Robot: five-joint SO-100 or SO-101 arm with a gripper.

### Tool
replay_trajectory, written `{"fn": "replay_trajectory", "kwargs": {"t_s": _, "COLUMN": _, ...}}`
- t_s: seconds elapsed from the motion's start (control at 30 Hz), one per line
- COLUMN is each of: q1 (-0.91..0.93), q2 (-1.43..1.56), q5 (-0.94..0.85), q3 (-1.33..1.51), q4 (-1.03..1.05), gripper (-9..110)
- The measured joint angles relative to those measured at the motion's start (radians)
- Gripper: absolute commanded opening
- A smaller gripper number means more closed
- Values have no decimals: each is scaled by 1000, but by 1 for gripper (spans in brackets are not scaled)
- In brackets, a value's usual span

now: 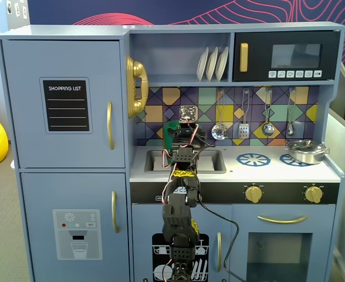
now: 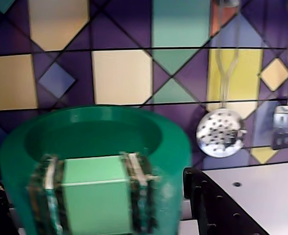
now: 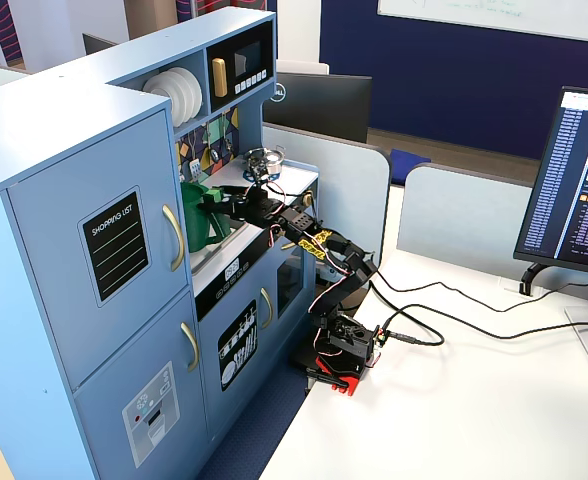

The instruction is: Take off the lid from the green recipient and place it on the counter

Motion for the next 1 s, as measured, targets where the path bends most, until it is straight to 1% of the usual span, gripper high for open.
{"fn": "replay_trajectory", "kwargs": {"t_s": 0.23, "q1": -31, "q2": -12, "q5": -15, "q3": -9, "q4": 0, "gripper": 37}}
{"fn": "replay_trajectory", "kwargs": {"t_s": 0.33, "q1": -34, "q2": -12, "q5": -20, "q3": -9, "q4": -5, "gripper": 33}}
{"fn": "replay_trajectory", "kwargs": {"t_s": 0.4, "q1": -32, "q2": -12, "q5": -31, "q3": -9, "q4": -6, "gripper": 23}}
{"fn": "replay_trajectory", "kwargs": {"t_s": 0.47, "q1": -31, "q2": -12, "q5": -41, "q3": -9, "q4": -6, "gripper": 0}}
{"fn": "replay_trajectory", "kwargs": {"t_s": 0.73, "q1": -61, "q2": 12, "q5": -18, "q3": 69, "q4": -98, "gripper": 0}}
{"fn": "replay_trajectory", "kwargs": {"t_s": 1.0, "q1": -63, "q2": 18, "q5": -18, "q3": 78, "q4": -164, "gripper": 0}}
